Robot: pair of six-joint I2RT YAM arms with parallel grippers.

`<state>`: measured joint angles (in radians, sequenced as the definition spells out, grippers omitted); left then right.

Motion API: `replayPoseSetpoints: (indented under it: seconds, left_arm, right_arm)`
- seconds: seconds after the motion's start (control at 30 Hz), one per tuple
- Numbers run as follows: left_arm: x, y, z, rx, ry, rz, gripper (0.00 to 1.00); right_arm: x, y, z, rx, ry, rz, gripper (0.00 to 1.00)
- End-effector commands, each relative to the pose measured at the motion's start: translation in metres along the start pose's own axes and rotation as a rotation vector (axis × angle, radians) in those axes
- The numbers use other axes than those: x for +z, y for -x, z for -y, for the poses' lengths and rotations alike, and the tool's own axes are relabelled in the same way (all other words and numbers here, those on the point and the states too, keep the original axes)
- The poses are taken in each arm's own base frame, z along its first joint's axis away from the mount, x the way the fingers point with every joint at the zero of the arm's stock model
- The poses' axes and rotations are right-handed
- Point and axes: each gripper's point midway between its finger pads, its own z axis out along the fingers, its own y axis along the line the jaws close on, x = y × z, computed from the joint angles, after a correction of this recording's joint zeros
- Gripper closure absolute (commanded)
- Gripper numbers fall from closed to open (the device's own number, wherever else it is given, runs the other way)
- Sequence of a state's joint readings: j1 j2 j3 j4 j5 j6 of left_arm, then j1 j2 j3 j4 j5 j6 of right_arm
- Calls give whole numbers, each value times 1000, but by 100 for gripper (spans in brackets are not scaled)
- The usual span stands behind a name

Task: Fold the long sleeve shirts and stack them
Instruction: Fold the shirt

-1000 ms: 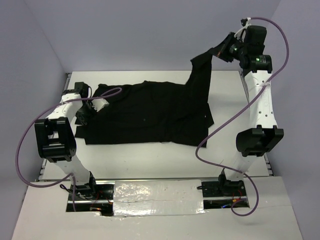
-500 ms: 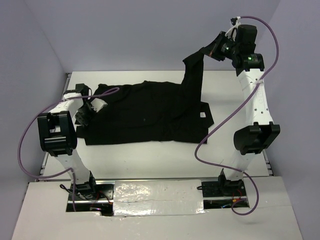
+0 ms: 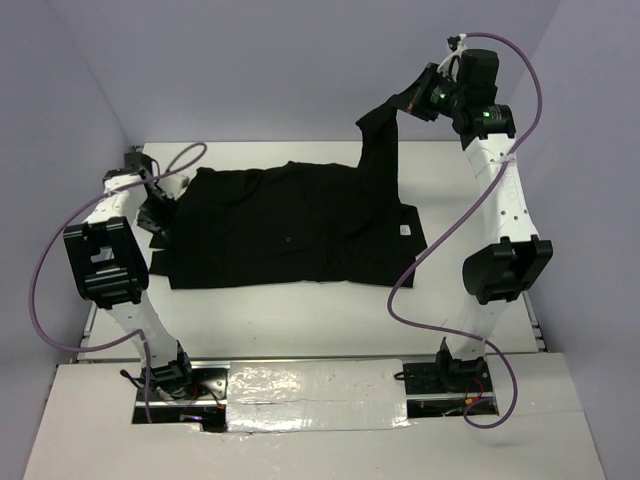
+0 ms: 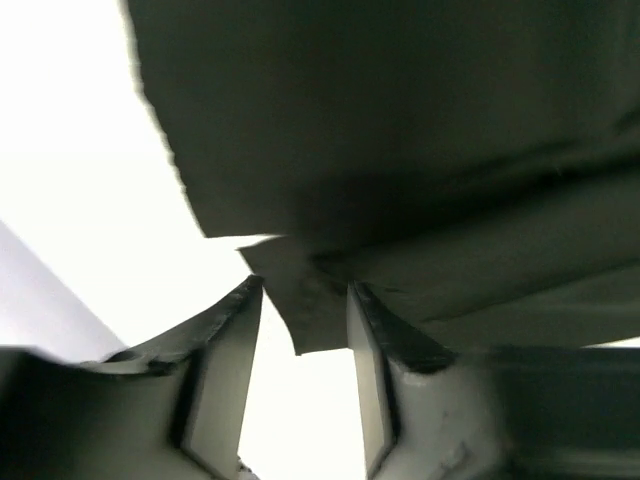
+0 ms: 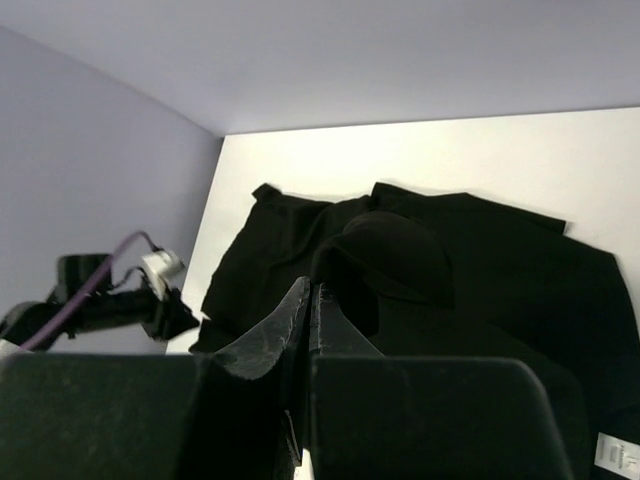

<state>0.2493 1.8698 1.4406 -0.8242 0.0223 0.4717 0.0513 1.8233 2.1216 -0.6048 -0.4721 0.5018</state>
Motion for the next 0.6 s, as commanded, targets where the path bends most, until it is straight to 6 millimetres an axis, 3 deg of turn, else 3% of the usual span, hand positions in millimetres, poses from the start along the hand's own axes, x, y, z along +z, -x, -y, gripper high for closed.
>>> replayPoseSetpoints:
  seconds: [0.0,0.03,0.17,0.23,0.4,0.53,0.57]
  left_arm:
    - [-19,19,-26,-165,13,108,45]
    - [-26,21,-40,-206,32,140,44]
    - [-49,25,-60,-308,28,225,44]
    - [-51,22,-56,-313,-2,228,43]
    - [-36,-15,-16,-357,-148,120,39]
    - [-22,-41,-8,-402,-159,73,36]
    - [-20,-44,-8,-405,-159,66,35]
  right_arm:
    - [2,10,-17,-32,50,40,100]
    - [4,10,-16,-30,49,42,100]
    - [7,5,-15,-28,51,31,100]
    - [11,2,-14,-29,42,26,100]
    - [27,-7,6,6,-3,7,100]
    - [52,-23,18,46,-8,-27,99]
    - [57,-21,18,50,-7,-23,95]
